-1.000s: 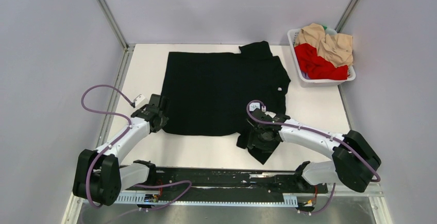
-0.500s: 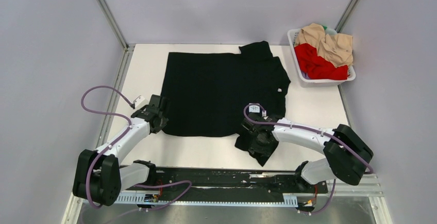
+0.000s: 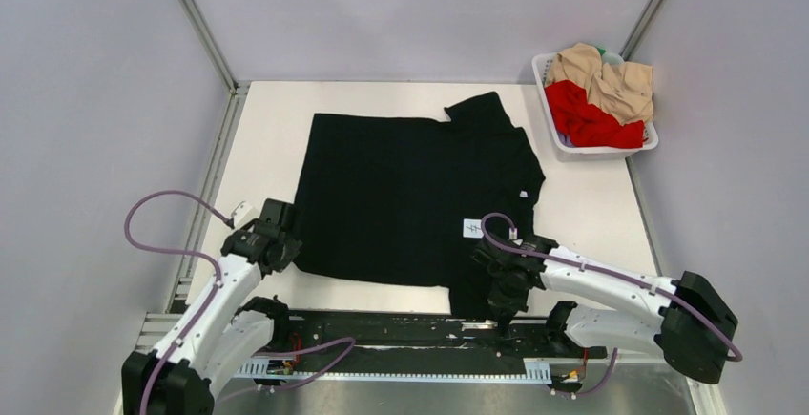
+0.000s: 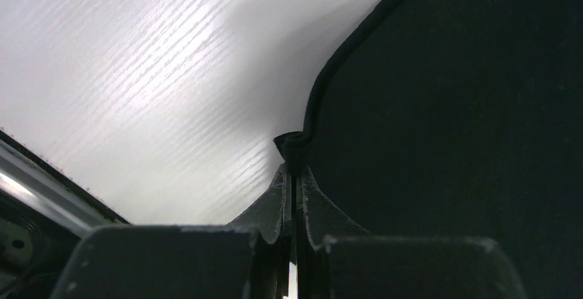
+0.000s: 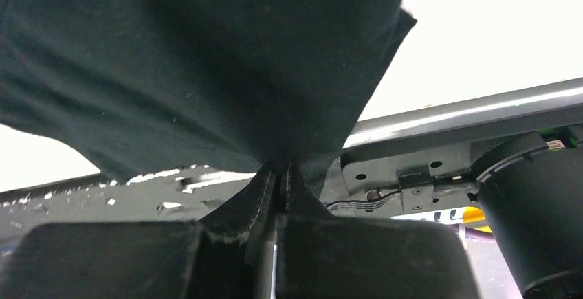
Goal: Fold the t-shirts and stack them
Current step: Fold the flattened tshirt in 1/3 of the way
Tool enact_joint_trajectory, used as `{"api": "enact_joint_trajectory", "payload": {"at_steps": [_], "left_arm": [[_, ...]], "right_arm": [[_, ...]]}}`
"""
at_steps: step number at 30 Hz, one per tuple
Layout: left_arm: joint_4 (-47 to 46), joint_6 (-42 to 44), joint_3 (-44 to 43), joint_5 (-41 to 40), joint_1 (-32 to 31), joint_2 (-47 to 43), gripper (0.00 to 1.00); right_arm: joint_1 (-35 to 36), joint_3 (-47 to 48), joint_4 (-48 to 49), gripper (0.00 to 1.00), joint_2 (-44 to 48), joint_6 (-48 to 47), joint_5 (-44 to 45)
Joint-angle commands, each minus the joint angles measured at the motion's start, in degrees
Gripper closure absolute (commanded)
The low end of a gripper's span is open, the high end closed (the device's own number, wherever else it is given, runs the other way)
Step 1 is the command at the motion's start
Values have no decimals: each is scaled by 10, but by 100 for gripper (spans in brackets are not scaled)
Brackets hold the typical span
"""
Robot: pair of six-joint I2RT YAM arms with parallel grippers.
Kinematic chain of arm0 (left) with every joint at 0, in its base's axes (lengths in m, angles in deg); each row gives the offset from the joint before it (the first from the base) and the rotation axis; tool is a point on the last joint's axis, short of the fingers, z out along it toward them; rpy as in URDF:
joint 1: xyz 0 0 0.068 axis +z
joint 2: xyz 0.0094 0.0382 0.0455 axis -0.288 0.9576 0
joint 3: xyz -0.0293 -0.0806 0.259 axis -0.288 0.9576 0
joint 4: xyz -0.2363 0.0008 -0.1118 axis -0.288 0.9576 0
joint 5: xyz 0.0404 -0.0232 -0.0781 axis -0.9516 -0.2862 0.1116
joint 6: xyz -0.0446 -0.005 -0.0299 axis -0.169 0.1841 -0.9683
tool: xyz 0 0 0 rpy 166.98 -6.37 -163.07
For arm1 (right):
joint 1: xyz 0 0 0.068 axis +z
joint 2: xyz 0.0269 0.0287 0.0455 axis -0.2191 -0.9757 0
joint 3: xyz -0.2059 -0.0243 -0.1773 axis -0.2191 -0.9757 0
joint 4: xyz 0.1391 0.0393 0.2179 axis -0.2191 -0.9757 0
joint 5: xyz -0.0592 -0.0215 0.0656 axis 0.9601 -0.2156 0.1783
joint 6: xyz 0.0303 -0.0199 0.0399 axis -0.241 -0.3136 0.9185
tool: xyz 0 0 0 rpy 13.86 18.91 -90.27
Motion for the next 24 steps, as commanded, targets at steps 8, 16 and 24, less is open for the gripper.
{"api": "enact_joint_trajectory", "payload": {"at_steps": [8, 16, 24], "left_arm": [[26, -8, 22, 61, 2, -139, 100], [-29, 3, -22, 54, 1, -63, 100], [-71, 0, -65, 22, 1, 6, 100]], "right_arm": [[6, 28, 4, 100, 75, -32, 42], [-54, 98, 29, 100, 56, -113, 120], [-162, 143, 88, 100, 28, -221, 118]]}}
